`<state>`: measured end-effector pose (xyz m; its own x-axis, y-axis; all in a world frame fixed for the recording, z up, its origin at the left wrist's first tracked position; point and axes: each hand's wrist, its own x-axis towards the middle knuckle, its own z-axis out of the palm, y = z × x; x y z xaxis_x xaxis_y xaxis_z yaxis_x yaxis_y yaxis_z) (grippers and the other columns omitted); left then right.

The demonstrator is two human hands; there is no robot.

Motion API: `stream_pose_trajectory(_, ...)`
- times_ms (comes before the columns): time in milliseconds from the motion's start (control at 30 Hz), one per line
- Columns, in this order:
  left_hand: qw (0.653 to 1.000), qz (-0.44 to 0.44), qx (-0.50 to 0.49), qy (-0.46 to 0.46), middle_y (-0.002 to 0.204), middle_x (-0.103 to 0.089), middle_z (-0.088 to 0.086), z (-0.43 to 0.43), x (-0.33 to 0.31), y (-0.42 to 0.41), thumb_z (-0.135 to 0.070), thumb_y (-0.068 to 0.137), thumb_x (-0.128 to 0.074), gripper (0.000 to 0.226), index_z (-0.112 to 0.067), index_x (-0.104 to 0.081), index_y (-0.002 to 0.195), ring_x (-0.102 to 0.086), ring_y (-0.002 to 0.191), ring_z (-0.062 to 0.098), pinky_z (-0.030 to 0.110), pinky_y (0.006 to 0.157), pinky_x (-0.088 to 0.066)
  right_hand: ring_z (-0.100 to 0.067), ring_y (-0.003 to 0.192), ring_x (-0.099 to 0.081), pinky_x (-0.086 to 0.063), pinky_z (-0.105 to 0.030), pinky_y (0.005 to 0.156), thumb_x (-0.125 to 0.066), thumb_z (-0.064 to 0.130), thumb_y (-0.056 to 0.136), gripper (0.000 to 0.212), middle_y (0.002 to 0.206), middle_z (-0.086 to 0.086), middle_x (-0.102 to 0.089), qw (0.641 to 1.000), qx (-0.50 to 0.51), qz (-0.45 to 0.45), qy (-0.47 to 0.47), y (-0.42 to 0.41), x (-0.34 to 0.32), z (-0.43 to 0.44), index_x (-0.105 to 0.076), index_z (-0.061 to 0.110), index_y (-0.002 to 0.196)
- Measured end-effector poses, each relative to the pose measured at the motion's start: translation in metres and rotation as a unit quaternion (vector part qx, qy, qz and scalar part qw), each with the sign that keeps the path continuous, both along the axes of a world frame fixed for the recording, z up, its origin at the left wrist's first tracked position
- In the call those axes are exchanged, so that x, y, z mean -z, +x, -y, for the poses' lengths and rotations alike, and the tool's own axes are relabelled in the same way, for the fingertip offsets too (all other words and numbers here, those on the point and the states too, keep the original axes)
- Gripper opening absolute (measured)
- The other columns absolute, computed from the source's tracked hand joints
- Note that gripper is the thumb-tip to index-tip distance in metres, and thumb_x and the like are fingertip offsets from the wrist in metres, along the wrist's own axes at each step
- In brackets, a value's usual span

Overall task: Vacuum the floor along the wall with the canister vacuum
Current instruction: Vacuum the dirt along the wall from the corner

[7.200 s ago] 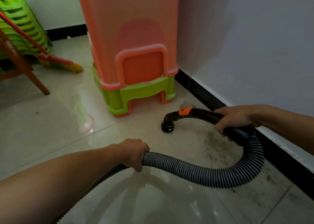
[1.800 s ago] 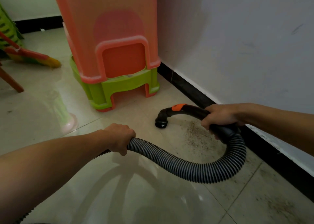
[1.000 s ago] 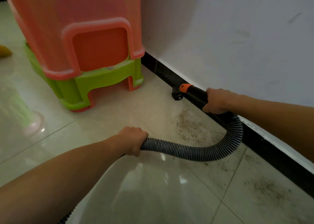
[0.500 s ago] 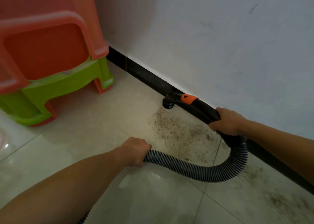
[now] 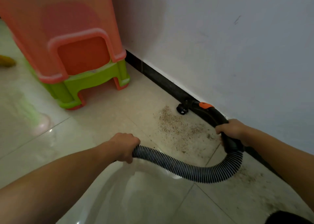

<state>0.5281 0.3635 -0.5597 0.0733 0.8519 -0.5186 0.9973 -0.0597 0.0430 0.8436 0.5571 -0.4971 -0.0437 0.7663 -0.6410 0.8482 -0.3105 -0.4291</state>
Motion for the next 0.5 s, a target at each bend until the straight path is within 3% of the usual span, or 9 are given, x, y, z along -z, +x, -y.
stream_pose_trajectory(100, 0.999, -0.009, -0.037, 0.017, 0.084, -0.051, -0.006, 0.008, -0.017, 0.012, -0.031, 0.073, -0.07, 0.03, -0.027, -0.053, 0.097, -0.052, 0.078, 0.016, 0.027, 0.066, -0.039, -0.033, 0.056, -0.065, -0.058, -0.041, 0.057, -0.067, 0.005, 0.082, 0.024, 0.076, -0.025, -0.068, 1.0, -0.006, -0.009, -0.006, 0.014, 0.0, -0.001, -0.057, -0.006, 0.1)
stream_pose_trajectory(300, 0.996, -0.024, -0.088, 0.005, 0.078, -0.051, -0.01, 0.047, -0.036, 0.036, -0.031, 0.073, -0.067, 0.026, -0.03, -0.048, 0.09, -0.055, 0.078, 0.013, 0.026, 0.064, -0.043, -0.045, 0.086, -0.068, -0.057, -0.058, 0.082, -0.069, 0.006, 0.078, 0.028, 0.096, -0.03, -0.065, 0.998, -0.013, -0.056, -0.01, 0.028, 0.008, 0.006, -0.055, -0.005, 0.1)
stream_pose_trajectory(500, 0.994, -0.015, -0.106, 0.016, 0.075, -0.046, -0.012, 0.067, -0.013, 0.053, -0.031, 0.072, -0.064, 0.026, -0.032, -0.044, 0.088, -0.05, 0.075, 0.012, 0.024, 0.058, -0.035, -0.033, 0.064, -0.063, -0.059, -0.049, 0.071, -0.065, 0.002, 0.081, 0.018, 0.073, -0.022, -0.065, 0.996, -0.014, -0.081, -0.017, 0.045, 0.021, 0.015, -0.059, -0.006, 0.096)
